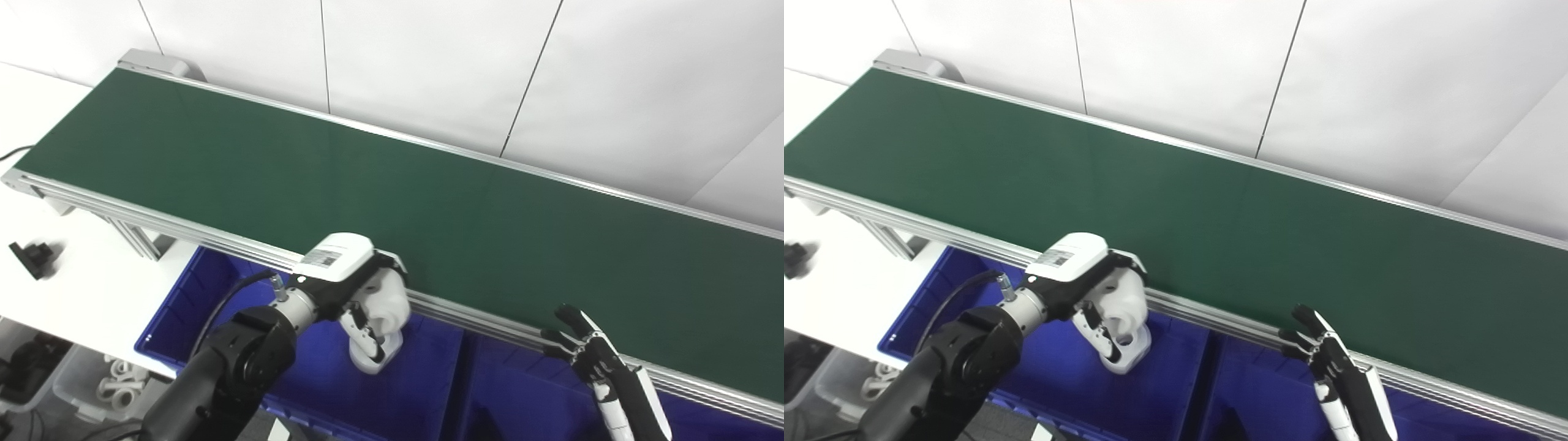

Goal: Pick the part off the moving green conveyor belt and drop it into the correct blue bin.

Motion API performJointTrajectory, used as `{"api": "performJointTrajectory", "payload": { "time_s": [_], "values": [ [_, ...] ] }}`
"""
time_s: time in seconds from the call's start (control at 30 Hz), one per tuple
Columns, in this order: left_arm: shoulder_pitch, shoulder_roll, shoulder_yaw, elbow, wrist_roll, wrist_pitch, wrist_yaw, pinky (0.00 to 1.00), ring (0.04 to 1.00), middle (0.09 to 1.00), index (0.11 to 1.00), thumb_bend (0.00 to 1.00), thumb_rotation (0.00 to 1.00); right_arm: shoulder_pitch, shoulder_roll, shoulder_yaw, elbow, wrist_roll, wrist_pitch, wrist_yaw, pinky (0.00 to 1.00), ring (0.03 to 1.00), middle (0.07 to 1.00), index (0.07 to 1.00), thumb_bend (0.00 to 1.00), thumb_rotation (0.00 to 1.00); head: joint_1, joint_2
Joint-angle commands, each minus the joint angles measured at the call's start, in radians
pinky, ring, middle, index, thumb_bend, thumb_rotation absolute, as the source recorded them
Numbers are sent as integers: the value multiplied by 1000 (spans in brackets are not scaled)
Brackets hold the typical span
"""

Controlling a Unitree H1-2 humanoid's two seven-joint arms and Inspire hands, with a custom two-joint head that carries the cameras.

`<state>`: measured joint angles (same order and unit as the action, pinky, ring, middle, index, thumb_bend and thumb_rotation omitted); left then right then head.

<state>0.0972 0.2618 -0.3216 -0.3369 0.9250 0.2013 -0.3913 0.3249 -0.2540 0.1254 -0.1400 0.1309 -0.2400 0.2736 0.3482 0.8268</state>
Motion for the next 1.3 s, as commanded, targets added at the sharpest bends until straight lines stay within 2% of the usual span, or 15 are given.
{"api": "performJointTrajectory", "payload": {
  "time_s": [0.0,0.13,0.33,0.5,0.67,0.87,1.1,1.17,1.2,1.27],
  "values": [
    [-6,6,-4,16,-7,-45,55,266,349,407,509,517,0,-9,-9,-9,-23,16,2,9,731,806,906,891,814,903,-2,1],
    [-14,6,-32,60,-8,-69,70,277,356,413,507,518,0,-7,-5,-12,-29,17,13,10,725,804,905,889,827,896,-18,2],
    [-34,11,-79,80,5,-82,49,299,372,420,510,519,0,-4,-2,-13,-34,12,15,7,722,799,906,892,810,889,-21,4],
    [-45,30,-131,87,18,-85,-7,348,432,466,503,521,0,-4,0,-12,-42,11,19,8,724,802,910,897,801,889,-22,8],
    [-51,52,-182,80,35,-90,-65,338,418,455,509,521,0,-4,6,-12,-49,5,26,3,720,800,907,896,806,889,-29,9],
    [-49,51,-205,70,60,-92,-86,321,400,452,509,521,0,-2,8,-15,-48,-8,19,0,718,796,907,896,806,896,-32,10],
    [-44,45,-205,61,72,-88,-84,317,400,450,509,521,0,-2,9,-17,-50,-10,21,0,713,794,903,890,793,891,-36,10],
    [-39,42,-205,54,95,-84,-72,347,440,472,505,523,0,-2,9,-17,-51,-10,23,0,716,795,906,893,796,892,-37,9],
    [-34,41,-202,51,106,-91,-53,504,599,639,548,583,65,-2,9,-17,-52,-10,25,0,718,797,907,893,798,892,-37,9],
    [-29,41,-197,51,118,-106,-17,626,724,747,679,747,148,-2,9,-17,-53,-10,26,1,719,798,908,893,797,893,-37,9]
  ]
}}
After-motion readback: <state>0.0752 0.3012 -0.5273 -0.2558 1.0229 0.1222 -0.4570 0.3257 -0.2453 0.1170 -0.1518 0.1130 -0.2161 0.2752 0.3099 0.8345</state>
